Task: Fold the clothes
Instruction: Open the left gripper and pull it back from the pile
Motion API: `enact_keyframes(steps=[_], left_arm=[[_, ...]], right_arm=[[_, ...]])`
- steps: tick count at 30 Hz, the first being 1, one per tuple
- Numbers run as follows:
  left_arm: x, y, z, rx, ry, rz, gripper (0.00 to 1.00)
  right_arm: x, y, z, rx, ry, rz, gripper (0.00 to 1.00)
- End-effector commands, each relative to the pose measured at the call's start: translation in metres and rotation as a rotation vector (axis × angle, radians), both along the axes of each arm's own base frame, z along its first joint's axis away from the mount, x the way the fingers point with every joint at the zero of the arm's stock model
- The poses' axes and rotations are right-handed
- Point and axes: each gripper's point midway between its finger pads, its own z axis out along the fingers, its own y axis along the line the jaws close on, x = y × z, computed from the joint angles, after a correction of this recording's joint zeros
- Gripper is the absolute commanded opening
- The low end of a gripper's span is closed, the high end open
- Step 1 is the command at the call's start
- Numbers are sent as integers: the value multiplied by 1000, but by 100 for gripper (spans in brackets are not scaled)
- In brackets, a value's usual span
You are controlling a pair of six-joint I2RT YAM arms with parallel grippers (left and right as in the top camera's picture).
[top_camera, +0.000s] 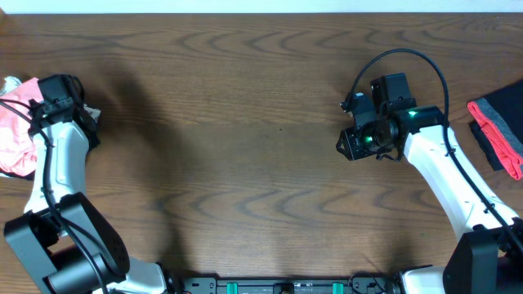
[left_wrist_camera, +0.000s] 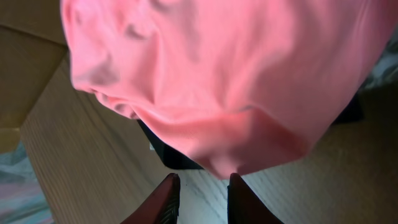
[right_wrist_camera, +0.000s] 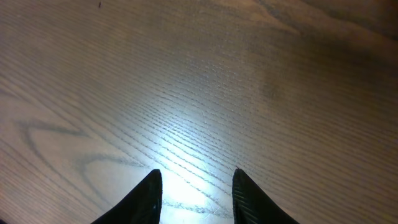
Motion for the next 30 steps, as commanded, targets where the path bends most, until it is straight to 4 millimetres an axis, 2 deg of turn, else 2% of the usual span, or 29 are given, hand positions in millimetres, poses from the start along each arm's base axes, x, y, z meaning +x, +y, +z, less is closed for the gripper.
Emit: enact_keyframes(steps=[1,4,9,13,16,20,24,26,30], left_arm=[[-9,5,-2,29,43,28,26],[-17,11,2,74,67,62,26],[-12,13,0,79,55,63,27],[-11,14,-15,67,83,63,27],[-9,14,-34,52,121,62,27],[12,22,-43,73,46,61,27],[44,25,-36,72,-81,5,27],[59,24,-34,58,-133,-42,27],[77,16,-34,8,-211,-86,27]], right_arm=[[2,-1,1,-2,-10,8,36],[2,-1,1,-2,-10,8,36],[2,-1,1,-4,-13,15,36],[2,-1,1,-3,-12,15,36],[2,-1,1,-4,-11,15,36],[1,-1,1,-4,-8,15,36],[0,-2,0,-5,-1,14,36],[0,-2,0,-5,-3,14,37],[2,-1,1,-2,-9,10,37]])
